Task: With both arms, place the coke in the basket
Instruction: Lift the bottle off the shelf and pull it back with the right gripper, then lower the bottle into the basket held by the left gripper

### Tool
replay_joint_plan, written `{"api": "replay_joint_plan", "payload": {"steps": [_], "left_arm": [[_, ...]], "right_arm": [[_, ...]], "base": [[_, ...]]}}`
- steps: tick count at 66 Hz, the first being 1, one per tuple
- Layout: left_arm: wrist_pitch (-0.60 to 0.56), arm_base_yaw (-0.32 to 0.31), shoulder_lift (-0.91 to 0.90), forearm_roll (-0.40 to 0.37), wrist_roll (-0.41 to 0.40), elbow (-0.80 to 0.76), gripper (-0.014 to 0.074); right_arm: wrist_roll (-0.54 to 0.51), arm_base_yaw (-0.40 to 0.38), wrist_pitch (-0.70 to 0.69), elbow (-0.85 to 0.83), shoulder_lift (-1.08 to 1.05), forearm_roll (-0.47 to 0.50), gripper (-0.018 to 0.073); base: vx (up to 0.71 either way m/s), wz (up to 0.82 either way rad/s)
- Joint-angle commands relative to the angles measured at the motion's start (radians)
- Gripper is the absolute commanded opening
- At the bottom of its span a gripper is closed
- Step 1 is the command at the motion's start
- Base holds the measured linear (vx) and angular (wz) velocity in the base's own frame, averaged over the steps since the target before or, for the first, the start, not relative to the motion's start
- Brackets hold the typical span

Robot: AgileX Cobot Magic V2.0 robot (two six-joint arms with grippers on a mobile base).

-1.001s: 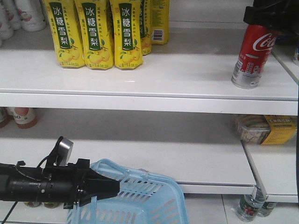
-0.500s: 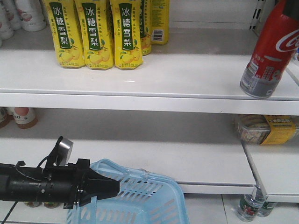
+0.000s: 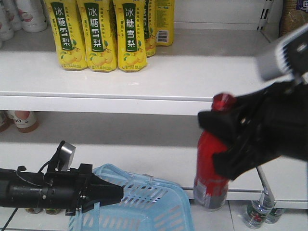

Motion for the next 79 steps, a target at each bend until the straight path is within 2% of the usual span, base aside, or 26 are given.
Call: {"api": "replay_joint_plan", "payload": {"steps": [1, 9, 18, 35, 54, 67, 79], "left_arm": [[0.1, -0.004, -0.044, -0.097, 0.007, -0.019, -0.0006], [0.1, -0.004, -0.044, -0.097, 0.007, -0.019, -0.0006], [0.1, -0.004, -0.044, -0.097, 0.007, -0.019, -0.0006], [0.1, -0.004, -0.044, -0.097, 0.007, -0.019, -0.0006], [0.1, -0.004, -0.044, -0.097, 0.007, -0.019, -0.0006], [0.1, -0.004, -0.044, -0.097, 0.007, -0.019, -0.0006], [0.1, -0.004, -0.044, -0.097, 0.007, -0.019, -0.0006]], "right_arm": [[-0.004, 0.046, -0.142, 0.045, 0.028, 0.01, -0.0005], [-0.004, 0.076, -0.183, 0.12, 0.099, 0.023, -0.0005], [-0.004, 0.075, -0.249, 0.17, 0.189, 0.034, -0.0005], [-0.004, 0.075, -0.385, 0.192, 0.386, 0.162, -0.0002], [-0.005, 0.075, -0.454, 0.192, 0.592, 0.159, 0.002], [-0.004, 0.075, -0.445, 0.192, 0.689, 0.181, 0.0071], [-0.004, 0.075, -0.422, 0.192, 0.711, 0.207, 0.0163]], "base": [[0.0, 0.0], [0.0, 0.0], [0.0, 0.0], [0.0, 0.0], [0.0, 0.0], [0.0, 0.0], [0.0, 0.0]]}}
